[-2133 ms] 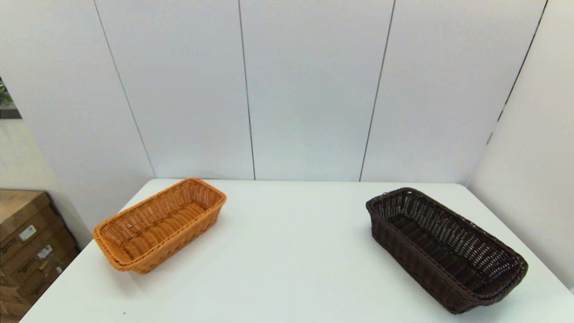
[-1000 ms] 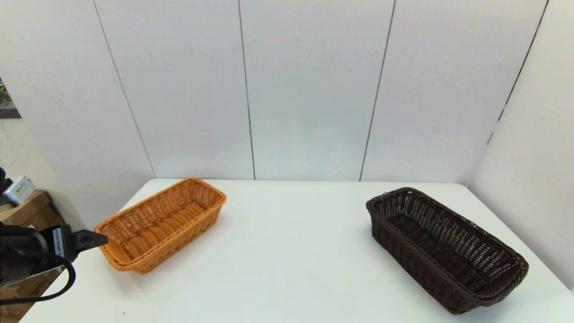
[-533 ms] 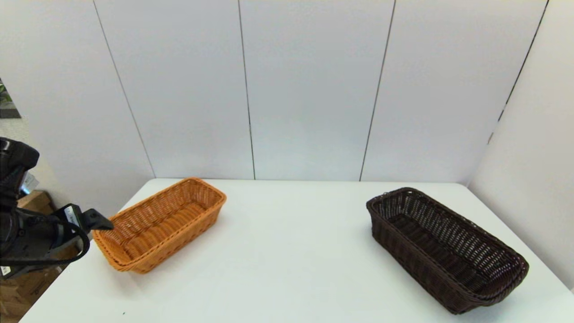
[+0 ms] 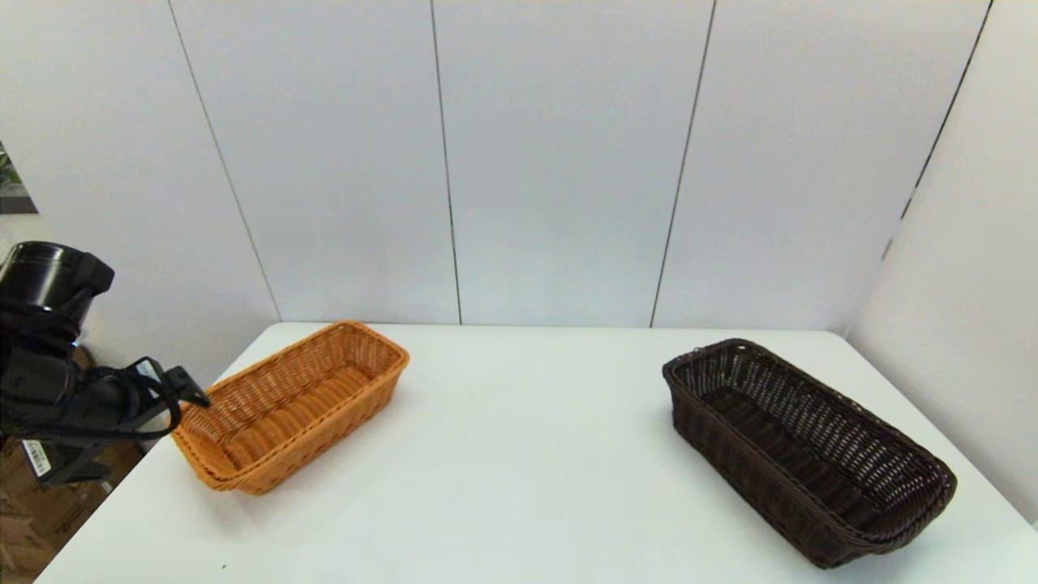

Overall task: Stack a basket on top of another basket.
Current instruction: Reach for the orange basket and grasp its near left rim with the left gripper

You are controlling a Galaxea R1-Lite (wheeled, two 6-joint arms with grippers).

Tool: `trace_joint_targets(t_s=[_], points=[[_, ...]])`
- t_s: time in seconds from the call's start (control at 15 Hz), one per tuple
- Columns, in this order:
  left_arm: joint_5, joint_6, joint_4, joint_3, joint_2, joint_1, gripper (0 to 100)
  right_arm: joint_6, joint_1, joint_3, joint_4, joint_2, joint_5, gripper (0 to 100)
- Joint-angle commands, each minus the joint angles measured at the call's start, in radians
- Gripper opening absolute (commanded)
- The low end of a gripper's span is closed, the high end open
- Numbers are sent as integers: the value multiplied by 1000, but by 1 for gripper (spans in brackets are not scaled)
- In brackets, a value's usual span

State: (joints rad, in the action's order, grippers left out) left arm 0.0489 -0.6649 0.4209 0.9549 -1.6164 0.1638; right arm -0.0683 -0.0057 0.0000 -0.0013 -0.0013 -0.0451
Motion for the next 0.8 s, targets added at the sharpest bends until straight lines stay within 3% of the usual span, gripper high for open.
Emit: trace_joint_targets(t_s=[0.07,0.8], points=[[0,13,-8,13,-149,13,100,-1,0,0,0,1,-1,100],[-6,13,-53,70,-318,56,100,-1,0,0,0,1,-1,100]])
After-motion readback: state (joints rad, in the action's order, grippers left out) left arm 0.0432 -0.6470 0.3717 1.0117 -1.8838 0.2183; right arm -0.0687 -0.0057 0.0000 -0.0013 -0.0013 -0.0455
